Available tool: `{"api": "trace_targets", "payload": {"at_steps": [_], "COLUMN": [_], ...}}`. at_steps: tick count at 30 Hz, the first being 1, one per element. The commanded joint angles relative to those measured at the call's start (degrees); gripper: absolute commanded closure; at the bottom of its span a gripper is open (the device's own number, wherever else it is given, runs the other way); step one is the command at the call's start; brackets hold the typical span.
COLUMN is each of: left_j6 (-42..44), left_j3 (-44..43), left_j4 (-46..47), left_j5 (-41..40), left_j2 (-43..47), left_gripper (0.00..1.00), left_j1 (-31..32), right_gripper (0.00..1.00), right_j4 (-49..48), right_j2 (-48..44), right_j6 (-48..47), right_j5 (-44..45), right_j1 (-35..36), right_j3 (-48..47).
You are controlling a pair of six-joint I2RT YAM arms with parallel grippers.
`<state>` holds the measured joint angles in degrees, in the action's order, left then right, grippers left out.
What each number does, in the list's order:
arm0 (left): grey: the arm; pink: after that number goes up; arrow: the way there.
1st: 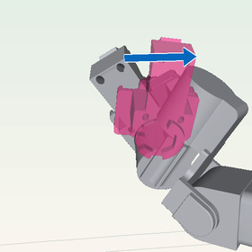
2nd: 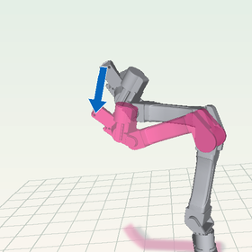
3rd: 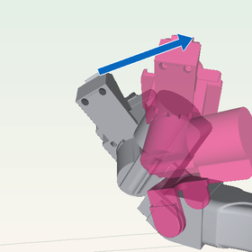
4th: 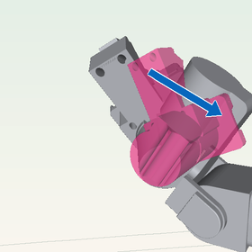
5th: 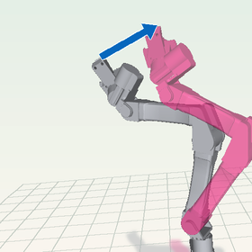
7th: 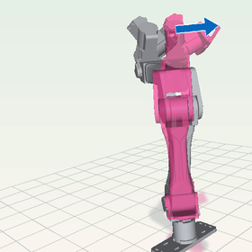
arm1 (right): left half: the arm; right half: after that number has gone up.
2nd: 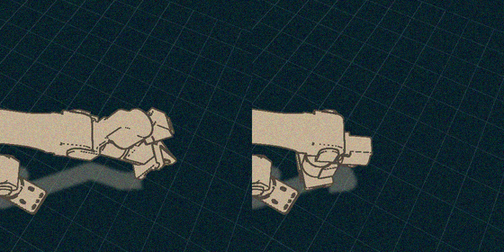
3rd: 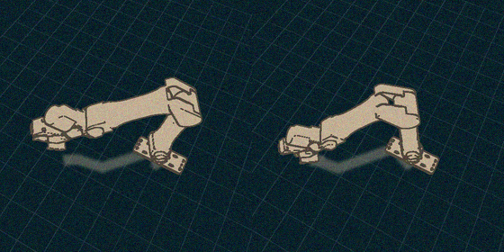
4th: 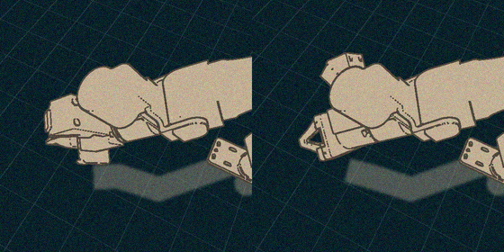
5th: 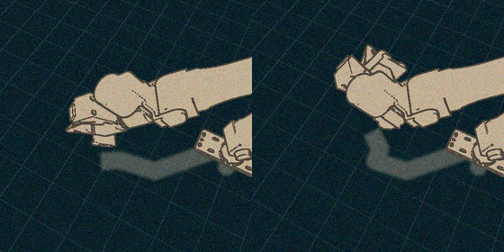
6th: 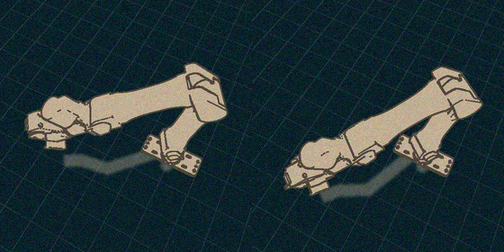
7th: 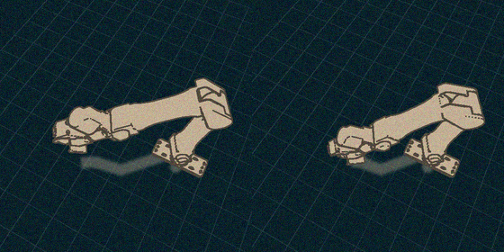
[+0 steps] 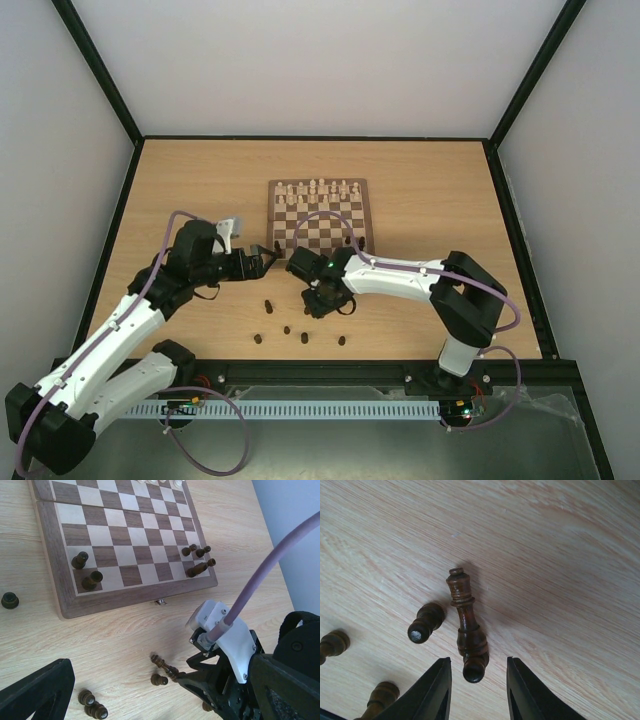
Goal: Set up the chess pieces on the board
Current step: Pick up the chess piece at the center of the board.
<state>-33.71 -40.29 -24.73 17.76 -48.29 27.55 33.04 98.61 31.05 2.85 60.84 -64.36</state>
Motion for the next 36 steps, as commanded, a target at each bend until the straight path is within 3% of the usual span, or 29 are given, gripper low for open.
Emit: {"api": "trace_targets", "payload": {"at_steps": [1,9,15,36], "left_j6": [-0.07,-0.01,-0.10,-0.86], "left_j3": [0.86,0.93,0.92,3.33], "left_j4": [0.56,0.54,0.64,3.94], "left_j5": [0.10,0.04,0.32,6.54], "left_j2": [0.48,0.57,0.49,-0.49], "left_gripper": [0.00,0.01,0.00,0.01], "left_j1": [-0.32,-0.44,-0.41,-0.32], "right_gripper": [0.71,0.78,0.90,0.91], "right_j4": [0.71,0.39,0.58,1.40], "right_j2": [1.57,2.45,2.31,-8.22], "right_j6": [0.94,1.12,1.12,0.42], "right_j5": [0.40,0.40,1.02,8.17], "right_j1": [0.43,0.42,0.47,-1.37], "right_j3": [0.90,1.67,2.20,3.64]}}
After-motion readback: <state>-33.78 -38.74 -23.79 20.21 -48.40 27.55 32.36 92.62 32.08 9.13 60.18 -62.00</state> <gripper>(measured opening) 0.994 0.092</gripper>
